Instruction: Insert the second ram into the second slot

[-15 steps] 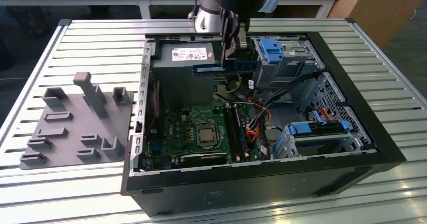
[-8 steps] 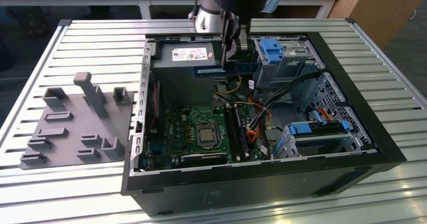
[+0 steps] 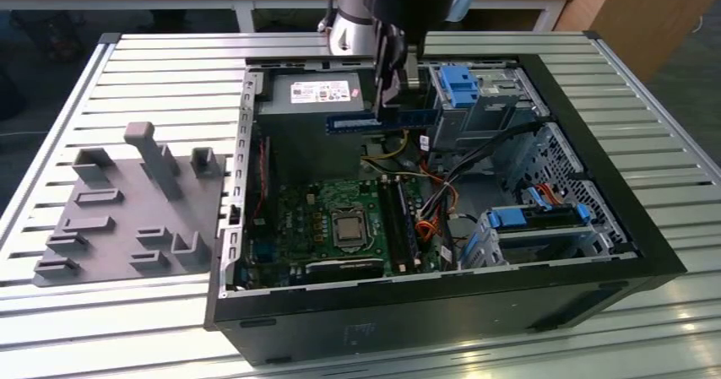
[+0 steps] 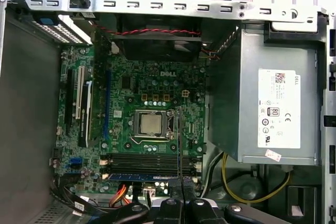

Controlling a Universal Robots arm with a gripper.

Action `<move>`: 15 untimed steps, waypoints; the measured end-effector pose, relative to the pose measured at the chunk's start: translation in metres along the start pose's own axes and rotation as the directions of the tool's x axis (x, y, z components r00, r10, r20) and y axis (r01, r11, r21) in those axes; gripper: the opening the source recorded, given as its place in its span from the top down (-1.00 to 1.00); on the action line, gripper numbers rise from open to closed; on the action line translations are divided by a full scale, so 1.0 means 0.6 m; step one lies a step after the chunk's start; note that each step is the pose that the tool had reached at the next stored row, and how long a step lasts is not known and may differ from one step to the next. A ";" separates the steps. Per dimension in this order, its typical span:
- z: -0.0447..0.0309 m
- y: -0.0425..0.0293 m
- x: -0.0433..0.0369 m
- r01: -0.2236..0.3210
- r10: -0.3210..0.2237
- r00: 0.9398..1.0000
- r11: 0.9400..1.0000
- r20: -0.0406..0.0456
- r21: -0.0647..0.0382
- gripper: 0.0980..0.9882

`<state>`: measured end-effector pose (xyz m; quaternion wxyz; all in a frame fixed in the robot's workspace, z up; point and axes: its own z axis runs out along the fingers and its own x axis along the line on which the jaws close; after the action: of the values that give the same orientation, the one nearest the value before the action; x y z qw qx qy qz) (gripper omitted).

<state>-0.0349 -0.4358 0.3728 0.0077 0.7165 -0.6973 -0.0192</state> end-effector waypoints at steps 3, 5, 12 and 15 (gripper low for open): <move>0.000 0.000 0.003 0.000 0.000 1.000 1.000 0.000 0.000 0.95; 0.000 0.000 0.006 0.000 0.000 1.000 1.000 0.000 0.000 0.95; 0.000 0.000 0.016 0.000 0.000 1.000 1.000 0.000 0.000 0.95; 0.000 0.001 0.019 0.000 0.000 1.000 1.000 0.000 0.000 0.95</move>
<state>-0.0349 -0.4471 0.3728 0.0077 0.7164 -0.6974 -0.0192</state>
